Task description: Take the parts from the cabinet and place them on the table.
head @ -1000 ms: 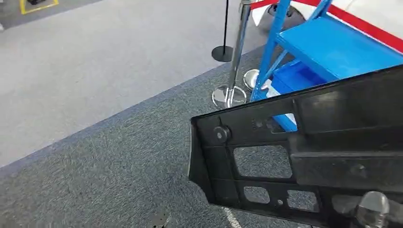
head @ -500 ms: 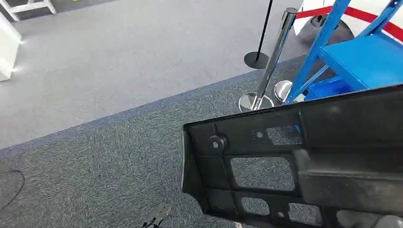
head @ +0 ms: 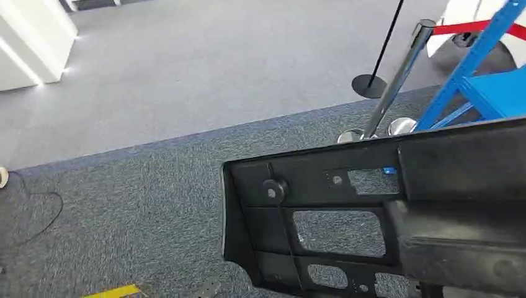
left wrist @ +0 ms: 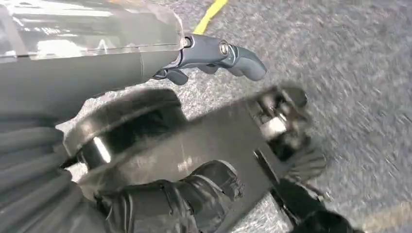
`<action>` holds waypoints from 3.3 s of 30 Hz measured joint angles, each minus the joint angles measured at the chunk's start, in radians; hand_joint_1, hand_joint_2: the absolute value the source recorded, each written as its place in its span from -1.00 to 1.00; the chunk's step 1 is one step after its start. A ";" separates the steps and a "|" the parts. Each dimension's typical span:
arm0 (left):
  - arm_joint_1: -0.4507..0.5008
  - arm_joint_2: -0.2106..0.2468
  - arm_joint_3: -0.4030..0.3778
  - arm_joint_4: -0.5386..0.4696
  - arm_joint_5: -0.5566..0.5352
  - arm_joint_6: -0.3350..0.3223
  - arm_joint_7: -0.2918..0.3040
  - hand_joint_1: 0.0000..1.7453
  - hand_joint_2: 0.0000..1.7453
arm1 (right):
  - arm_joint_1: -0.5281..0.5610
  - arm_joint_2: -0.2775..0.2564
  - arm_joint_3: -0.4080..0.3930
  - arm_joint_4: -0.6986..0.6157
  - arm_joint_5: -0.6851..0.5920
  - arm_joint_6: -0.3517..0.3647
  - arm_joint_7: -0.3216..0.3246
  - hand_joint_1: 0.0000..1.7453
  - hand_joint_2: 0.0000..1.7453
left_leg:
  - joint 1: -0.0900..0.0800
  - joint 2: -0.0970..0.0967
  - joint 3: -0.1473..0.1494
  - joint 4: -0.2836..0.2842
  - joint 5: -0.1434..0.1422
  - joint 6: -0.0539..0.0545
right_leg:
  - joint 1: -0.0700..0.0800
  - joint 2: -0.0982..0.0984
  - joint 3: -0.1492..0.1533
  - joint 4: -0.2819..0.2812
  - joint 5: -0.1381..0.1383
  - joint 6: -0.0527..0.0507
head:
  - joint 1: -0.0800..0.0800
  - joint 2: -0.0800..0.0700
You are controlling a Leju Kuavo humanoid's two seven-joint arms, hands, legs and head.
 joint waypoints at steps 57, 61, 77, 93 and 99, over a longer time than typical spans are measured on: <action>-0.104 0.033 -0.070 0.000 -0.065 -0.075 0.010 -1.00 1.00 | 0.019 0.008 0.018 0.007 0.086 -0.107 -0.010 0.88 1.00 | 0.037 -0.048 -0.037 0.073 0.015 -0.025 | -0.015 0.041 -0.009 0.009 0.000 -0.008 | -0.008 0.000; -0.098 0.031 -0.070 0.000 -0.060 -0.065 0.011 -1.00 1.00 | 0.024 0.008 0.018 0.013 0.081 -0.129 -0.006 0.88 1.00 | 0.016 -0.020 -0.001 0.004 0.005 -0.008 | -0.010 0.010 0.008 -0.005 -0.008 0.009 | -0.006 0.000; -0.117 -0.002 -0.070 -0.007 -0.086 -0.061 -0.005 -1.00 1.00 | 0.008 0.007 0.018 0.061 0.037 -0.086 0.020 0.88 1.00 | 0.039 -0.205 0.017 0.005 -0.013 -0.019 | -0.011 0.171 -0.045 0.016 0.024 0.012 | 0.012 0.000; -0.033 -0.002 -0.070 -0.007 -0.031 -0.031 -0.019 -1.00 1.00 | -0.014 0.022 0.018 0.107 0.009 -0.064 0.024 0.88 1.00 | 0.014 -0.036 -0.012 -0.013 0.025 -0.001 | -0.001 -0.012 0.048 -0.033 -0.020 0.020 | -0.005 0.000; -0.067 -0.006 -0.066 -0.007 -0.017 -0.053 -0.059 -1.00 1.00 | -0.018 0.023 0.018 0.111 0.039 -0.071 0.042 0.88 1.00 | 0.028 -0.106 0.016 -0.038 0.030 0.022 | -0.001 0.104 -0.117 0.261 -0.130 0.020 | 0.009 0.000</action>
